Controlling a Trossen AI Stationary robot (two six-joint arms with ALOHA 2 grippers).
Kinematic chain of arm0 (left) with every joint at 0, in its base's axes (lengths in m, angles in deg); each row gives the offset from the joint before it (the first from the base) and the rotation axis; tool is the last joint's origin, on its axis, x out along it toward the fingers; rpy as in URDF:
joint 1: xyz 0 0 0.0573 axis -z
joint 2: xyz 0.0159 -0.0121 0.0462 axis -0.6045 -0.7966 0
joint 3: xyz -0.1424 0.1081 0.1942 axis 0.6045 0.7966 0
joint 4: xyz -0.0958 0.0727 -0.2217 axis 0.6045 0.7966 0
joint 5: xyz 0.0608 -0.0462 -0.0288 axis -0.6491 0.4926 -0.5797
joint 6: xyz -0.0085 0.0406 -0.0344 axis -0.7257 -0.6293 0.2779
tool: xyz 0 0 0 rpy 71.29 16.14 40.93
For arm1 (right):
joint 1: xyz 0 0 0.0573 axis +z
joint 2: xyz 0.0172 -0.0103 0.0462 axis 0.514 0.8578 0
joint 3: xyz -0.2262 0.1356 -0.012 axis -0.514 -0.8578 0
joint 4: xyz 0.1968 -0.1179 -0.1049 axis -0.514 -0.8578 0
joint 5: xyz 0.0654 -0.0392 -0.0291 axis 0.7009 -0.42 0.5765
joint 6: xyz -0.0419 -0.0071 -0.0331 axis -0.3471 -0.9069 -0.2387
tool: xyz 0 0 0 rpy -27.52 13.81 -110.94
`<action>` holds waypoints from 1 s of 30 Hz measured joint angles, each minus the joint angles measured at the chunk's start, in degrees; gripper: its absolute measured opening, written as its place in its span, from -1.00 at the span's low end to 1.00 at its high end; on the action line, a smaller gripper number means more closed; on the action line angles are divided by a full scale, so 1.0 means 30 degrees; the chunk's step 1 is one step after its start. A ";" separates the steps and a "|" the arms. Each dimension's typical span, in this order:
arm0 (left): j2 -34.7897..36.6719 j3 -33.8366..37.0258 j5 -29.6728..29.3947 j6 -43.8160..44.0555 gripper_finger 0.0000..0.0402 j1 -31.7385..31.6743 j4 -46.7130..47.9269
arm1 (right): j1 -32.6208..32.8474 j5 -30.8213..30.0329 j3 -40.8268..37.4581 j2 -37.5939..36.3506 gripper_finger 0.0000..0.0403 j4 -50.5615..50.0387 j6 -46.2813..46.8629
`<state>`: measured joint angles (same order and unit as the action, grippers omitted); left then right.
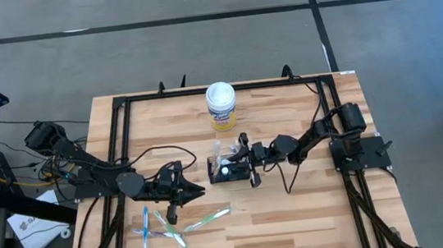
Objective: Pick & Place toothbrushing station
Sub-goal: Put the right green toothbrush into the mesh organizer
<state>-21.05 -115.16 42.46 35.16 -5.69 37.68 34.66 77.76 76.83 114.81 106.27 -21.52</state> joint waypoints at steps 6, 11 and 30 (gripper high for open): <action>0.0000 0.0000 0.0000 0.0022 -0.75 0.0000 0.0002 | 0.0000 0.0927 -0.0007 0.0000 -0.74 0.0007 0.0027; 0.0000 0.0000 0.0004 0.0058 -0.75 0.0022 0.0002 | 0.0000 0.0949 -0.0015 -0.0082 -0.74 -0.0004 0.0175; 0.0000 0.0007 0.0007 0.0029 -0.75 0.0022 0.0017 | -0.0268 0.0893 -0.3148 -0.4452 -0.74 -0.2844 -0.0071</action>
<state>-21.05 -115.14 42.49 35.25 -5.62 37.73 33.85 80.44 67.39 101.45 97.74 -21.73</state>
